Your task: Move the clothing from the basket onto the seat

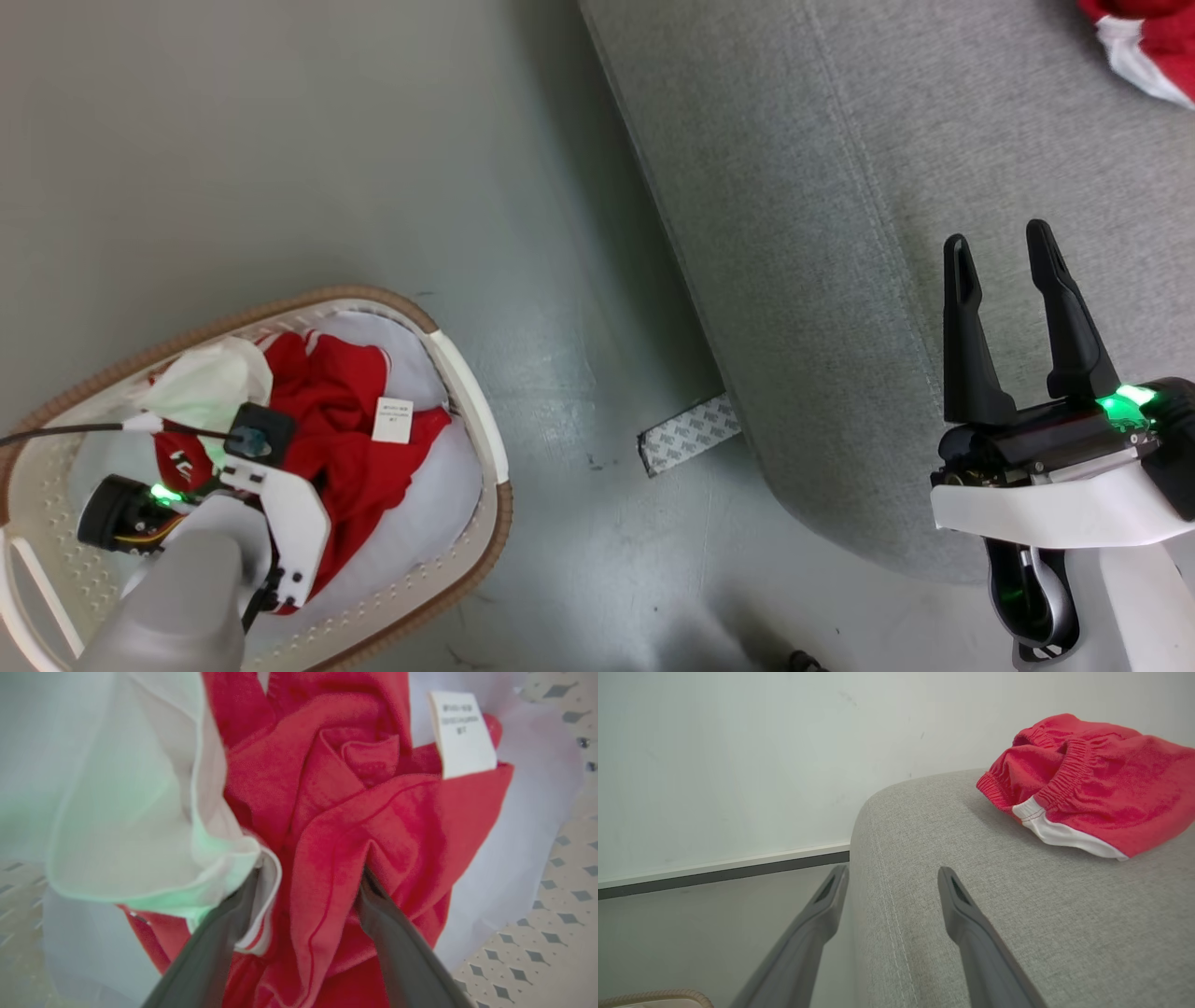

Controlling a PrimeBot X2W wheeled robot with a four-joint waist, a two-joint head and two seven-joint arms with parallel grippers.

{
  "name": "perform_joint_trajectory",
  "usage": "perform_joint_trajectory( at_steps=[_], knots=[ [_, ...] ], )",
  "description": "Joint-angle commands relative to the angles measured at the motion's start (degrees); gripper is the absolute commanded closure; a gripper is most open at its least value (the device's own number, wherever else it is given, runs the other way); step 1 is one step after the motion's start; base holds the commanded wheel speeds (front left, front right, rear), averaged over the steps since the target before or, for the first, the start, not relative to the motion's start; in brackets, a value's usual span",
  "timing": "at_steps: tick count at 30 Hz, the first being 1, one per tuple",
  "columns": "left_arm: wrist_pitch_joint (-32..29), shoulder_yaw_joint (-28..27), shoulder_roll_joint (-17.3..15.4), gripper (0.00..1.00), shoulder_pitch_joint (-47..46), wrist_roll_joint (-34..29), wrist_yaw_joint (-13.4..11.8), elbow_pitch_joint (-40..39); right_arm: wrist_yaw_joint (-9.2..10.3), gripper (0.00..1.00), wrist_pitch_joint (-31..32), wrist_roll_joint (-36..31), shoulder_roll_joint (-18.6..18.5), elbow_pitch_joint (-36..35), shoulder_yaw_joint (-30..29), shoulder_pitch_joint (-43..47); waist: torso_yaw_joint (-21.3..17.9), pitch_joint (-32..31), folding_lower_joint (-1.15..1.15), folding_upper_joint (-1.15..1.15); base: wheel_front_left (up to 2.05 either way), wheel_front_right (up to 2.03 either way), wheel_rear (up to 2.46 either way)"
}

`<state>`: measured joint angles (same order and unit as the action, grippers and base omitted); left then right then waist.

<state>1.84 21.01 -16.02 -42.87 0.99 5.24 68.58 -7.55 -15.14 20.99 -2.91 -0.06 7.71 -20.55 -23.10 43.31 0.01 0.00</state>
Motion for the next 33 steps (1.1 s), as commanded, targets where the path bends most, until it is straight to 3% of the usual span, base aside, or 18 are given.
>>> perform_joint_trajectory(
  at_steps=[1,3,4,5,6,18,27,33],
  knots=[
    [-0.09,0.11,-0.29,0.0,-0.72,-0.03,-0.25,0.65,0.13,0.0,0.0,0.22,0.0,-0.3,0.09,-0.5,-0.06,1.48,-0.01,0.0,0.0,0.0,0.0],
    [-0.1,0.16,-0.19,0.0,-0.89,0.18,-0.23,0.99,0.13,0.0,0.0,0.2,0.0,-0.32,0.16,-0.47,0.0,1.63,-0.01,0.0,0.0,0.0,0.0],
    [0.19,0.36,0.04,0.32,-1.19,0.47,-0.07,1.39,0.13,0.0,0.0,0.1,0.0,-0.22,0.14,-0.47,0.16,1.74,-0.01,0.0,0.0,0.0,0.0],
    [0.58,0.4,0.26,0.75,-1.23,0.71,0.03,1.57,0.13,0.0,0.0,-0.01,0.0,-0.03,0.18,-0.51,0.26,1.62,-0.01,0.0,0.0,0.0,0.0],
    [0.92,0.37,0.56,1.0,-1.13,1.01,0.13,1.79,0.13,0.0,0.0,-0.04,0.0,0.15,0.22,-0.54,0.38,1.31,-0.01,0.0,0.0,0.0,0.0],
    [6.52,0.26,5.44,1.0,2.39,4.76,1.63,2.68,0.13,0.0,0.0,-1.34,0.0,2.52,-0.79,2.44,4.74,-9.24,-0.01,0.0,0.0,0.0,0.0],
    [11.86,0.3,9.92,1.0,7.73,9.65,2.21,0.12,0.13,0.0,0.0,-4.6,-0.06,5.17,-1.79,7.61,11.57,-22.63,-0.01,0.0,0.0,0.0,0.0],
    [12.91,3.89,11.78,1.0,10.62,13.57,2.26,-6.51,0.13,0.0,0.0,-6.75,-0.05,6.92,-3.27,11.86,16.8,-30.27,-0.01,0.0,0.0,0.0,0.0]
  ],
)
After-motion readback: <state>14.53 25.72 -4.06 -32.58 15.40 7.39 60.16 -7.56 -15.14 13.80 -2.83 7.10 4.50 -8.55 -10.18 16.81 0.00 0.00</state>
